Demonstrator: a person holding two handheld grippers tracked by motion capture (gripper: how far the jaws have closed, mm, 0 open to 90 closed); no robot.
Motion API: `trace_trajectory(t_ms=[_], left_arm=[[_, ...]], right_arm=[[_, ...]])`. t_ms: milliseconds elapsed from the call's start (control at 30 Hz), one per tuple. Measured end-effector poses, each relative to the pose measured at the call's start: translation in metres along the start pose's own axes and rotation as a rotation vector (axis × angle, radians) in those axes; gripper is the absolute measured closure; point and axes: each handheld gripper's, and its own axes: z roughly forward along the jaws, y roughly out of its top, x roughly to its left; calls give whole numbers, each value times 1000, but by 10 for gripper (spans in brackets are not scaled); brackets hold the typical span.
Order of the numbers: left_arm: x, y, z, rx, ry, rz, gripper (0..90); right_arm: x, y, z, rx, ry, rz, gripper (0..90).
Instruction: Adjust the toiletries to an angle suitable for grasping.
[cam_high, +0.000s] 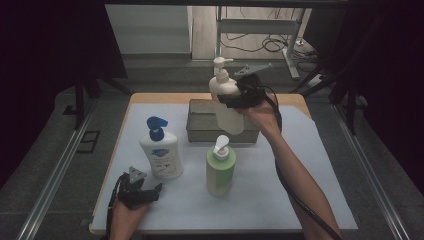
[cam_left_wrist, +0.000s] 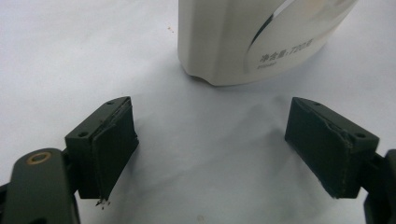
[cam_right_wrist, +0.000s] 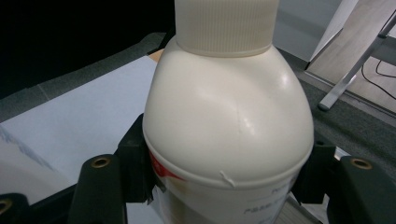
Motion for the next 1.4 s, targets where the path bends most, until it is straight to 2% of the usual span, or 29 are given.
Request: trace_trajectory(t_ms=[700, 1400], left_arm=[[0, 0, 0, 0, -2, -1, 161], [0, 0, 0, -1, -2, -1, 162]], right_arm=[[4, 10, 47, -17, -6, 2, 373], [14, 2, 89, -25, 7, -18, 372]])
